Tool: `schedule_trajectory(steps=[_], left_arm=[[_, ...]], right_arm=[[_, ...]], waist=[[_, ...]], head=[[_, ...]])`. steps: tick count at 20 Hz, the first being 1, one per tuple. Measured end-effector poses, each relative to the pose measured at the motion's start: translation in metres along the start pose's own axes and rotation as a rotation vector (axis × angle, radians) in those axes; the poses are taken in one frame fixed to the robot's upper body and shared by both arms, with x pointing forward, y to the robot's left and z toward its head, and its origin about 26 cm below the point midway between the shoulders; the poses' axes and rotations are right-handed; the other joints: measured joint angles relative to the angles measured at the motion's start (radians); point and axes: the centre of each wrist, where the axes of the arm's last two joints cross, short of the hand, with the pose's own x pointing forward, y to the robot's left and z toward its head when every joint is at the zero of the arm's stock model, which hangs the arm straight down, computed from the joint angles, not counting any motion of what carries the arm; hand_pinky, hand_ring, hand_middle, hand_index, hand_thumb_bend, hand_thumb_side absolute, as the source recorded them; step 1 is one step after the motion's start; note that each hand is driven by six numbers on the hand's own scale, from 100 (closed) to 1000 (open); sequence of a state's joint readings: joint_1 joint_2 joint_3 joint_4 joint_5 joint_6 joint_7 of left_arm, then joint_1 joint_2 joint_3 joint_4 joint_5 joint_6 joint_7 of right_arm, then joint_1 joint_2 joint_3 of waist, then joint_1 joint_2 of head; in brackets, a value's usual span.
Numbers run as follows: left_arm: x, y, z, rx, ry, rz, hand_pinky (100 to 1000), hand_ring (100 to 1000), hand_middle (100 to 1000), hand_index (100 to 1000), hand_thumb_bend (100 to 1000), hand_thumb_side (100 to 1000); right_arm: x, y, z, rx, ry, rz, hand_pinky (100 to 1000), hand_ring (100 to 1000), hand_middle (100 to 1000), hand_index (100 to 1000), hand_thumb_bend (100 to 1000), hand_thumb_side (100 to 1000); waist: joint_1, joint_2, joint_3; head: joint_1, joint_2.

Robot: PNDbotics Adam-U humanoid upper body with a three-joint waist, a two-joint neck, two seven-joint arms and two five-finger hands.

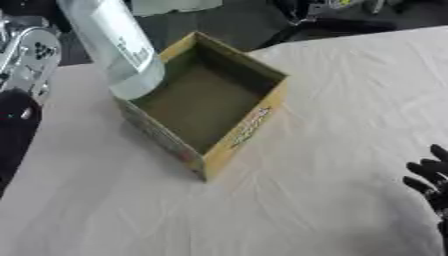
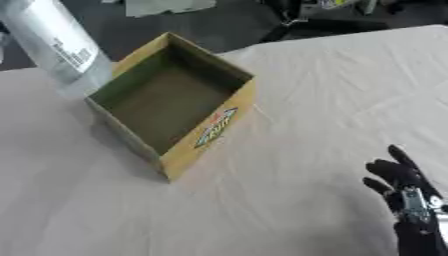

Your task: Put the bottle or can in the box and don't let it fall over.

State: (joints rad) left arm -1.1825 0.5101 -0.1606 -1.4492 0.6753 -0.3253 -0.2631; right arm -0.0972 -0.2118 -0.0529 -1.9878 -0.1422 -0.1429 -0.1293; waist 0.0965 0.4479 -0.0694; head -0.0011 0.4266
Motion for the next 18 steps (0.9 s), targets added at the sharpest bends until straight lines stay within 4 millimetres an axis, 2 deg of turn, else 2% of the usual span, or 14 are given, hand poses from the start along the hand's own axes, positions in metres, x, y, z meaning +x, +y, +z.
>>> schedule_trajectory(steps=[12, 18], left_arm=[[-0.001, -0.002, -0.002, -0.014, -0.015, -0.042, 390, 192, 241, 260, 100, 626], [-0.001, -0.002, -0.002, -0.017, -0.016, -0.047, 397, 193, 245, 259, 100, 625]], right_arm=[[0.003, 0.011, -0.009, 0.038, -0.038, -0.029, 815, 846, 984, 737, 100, 782], [0.006, 0.017, -0.015, 0.061, -0.056, -0.044, 815, 845, 984, 737, 100, 786]], waist=[[0.005, 0.037, -0.034], [0.009, 0.062, -0.063]], head=[[0.028, -0.020], [0.053, -0.047]])
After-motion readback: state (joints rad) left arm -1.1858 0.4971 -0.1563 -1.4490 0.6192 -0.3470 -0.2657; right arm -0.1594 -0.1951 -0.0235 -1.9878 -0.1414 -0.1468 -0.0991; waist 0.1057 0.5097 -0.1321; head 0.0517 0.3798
